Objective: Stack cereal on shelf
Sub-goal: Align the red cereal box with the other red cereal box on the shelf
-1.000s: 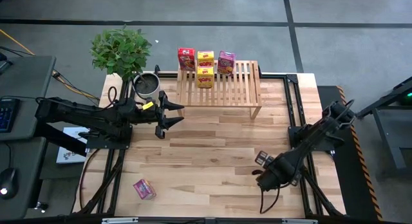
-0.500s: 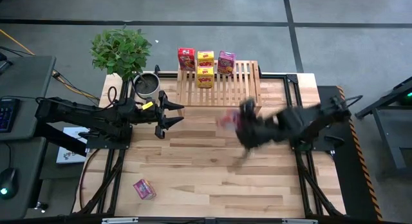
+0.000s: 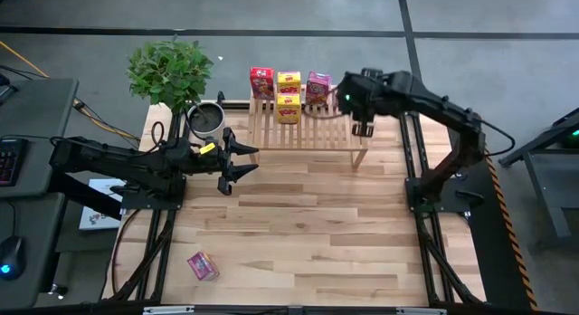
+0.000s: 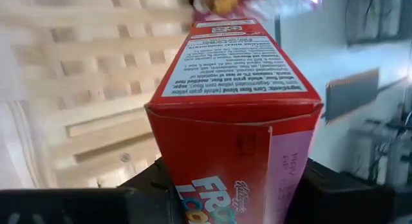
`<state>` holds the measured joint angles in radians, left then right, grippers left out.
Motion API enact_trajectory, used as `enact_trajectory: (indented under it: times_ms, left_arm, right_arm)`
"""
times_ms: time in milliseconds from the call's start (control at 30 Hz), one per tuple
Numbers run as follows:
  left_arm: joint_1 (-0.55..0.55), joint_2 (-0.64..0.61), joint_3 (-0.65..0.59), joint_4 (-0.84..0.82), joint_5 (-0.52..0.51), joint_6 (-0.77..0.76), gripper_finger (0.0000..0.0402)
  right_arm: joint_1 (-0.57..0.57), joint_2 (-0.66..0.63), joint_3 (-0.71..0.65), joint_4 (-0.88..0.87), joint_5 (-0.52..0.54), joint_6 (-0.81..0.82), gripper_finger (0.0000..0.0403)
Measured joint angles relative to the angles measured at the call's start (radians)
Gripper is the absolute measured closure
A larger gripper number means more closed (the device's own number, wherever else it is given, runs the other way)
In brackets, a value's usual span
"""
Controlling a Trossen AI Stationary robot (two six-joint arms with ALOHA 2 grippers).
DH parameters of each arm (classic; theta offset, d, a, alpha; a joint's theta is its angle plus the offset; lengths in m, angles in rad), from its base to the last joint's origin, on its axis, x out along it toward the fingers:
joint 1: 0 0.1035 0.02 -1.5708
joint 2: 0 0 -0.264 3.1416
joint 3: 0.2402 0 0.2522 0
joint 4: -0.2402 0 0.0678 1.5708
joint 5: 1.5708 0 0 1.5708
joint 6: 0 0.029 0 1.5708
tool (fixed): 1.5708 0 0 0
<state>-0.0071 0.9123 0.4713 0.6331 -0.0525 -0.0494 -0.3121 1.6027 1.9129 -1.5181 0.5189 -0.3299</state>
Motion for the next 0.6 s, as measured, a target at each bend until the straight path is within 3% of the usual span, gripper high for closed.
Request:
enact_trajectory:
  times_ms: [267,600]
  left_arm:
    - [0.000,0.000,0.000,-0.001,0.000,0.000,0.0194]
    - [0.000,0.000,0.000,0.000,0.000,0.000,0.0194]
  right_arm:
    - [-0.187,0.035,0.000,-0.012,-0.118,-0.033,0.0249]
    - [-0.226,0.108,-0.001,-0.013,-0.185,-0.109,0.0249]
